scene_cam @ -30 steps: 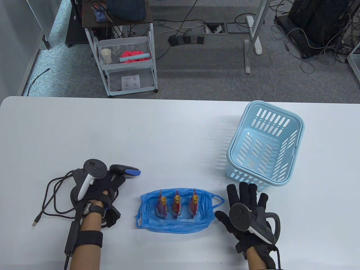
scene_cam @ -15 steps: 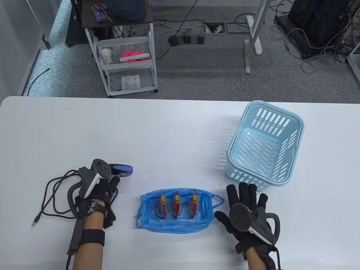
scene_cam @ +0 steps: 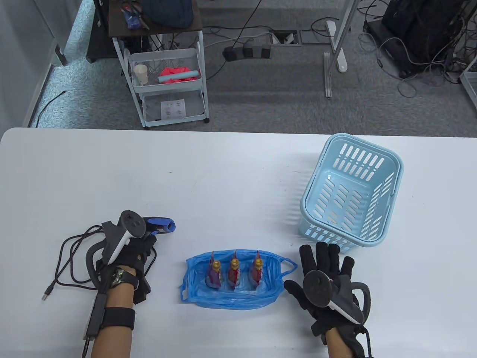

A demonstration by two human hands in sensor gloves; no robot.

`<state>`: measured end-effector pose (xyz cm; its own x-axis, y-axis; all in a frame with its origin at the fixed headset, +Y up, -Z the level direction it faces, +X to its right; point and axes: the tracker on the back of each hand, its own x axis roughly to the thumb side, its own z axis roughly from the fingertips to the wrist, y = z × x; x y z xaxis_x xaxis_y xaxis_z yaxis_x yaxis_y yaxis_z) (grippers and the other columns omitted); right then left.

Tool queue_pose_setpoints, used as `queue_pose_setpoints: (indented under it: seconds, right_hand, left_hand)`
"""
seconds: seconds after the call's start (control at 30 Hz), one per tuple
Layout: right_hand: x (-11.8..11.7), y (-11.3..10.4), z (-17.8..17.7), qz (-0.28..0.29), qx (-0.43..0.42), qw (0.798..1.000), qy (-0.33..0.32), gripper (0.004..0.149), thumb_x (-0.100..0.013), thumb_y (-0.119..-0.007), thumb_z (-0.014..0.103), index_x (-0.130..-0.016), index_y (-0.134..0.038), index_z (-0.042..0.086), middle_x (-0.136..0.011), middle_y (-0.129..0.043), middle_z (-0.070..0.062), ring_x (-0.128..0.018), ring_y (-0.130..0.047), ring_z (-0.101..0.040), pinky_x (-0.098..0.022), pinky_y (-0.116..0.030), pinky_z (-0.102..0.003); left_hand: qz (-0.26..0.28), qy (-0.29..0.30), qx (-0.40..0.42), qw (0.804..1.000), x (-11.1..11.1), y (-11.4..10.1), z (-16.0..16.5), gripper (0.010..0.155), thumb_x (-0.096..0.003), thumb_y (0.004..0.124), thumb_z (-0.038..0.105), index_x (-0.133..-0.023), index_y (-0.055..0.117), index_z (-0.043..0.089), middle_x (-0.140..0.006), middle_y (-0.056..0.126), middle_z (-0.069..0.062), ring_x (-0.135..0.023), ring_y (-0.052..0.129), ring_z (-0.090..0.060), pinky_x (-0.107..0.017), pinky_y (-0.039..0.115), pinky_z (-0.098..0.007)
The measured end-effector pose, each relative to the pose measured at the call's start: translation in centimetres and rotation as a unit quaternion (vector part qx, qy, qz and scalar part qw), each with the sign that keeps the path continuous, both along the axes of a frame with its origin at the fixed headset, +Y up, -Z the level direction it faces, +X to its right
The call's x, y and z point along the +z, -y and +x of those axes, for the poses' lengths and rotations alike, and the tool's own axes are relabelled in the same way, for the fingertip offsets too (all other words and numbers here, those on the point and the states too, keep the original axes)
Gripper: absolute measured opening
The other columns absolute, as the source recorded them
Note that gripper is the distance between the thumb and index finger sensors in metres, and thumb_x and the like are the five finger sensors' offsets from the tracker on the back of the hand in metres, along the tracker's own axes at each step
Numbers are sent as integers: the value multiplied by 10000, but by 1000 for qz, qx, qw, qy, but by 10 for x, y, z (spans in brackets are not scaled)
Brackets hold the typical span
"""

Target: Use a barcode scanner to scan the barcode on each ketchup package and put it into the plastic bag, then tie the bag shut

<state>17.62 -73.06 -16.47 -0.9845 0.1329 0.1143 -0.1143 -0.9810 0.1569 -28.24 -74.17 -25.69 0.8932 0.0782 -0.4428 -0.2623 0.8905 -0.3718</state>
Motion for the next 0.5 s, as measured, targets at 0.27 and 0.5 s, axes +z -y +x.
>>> queue_pose_setpoints:
  seconds: [0.27, 0.5]
  right_hand:
    - [0, 0, 0, 0, 1, 1000, 1, 908, -509, -630, 659, -1159, -232, 166, -1194, -190, -262, -1088, -143, -510, -716, -131, -735]
    - [0, 0, 0, 0, 2, 1000, 1, 907, -509, -631, 658, -1159, -233, 167, -1194, -190, -260, -1087, -144, -511, -716, -132, -734]
  left_hand:
    - [49, 36, 14, 998, 3, -23, 8, 801, -469, 620, 642, -1109, 565, 164, -1017, 729, -117, -821, 879, -415, -625, 749, -532]
    - [111, 98, 36, 988, 15, -46, 23, 781, -468, 627, 639, -1093, 606, 170, -999, 754, -108, -796, 900, -403, -607, 763, -524]
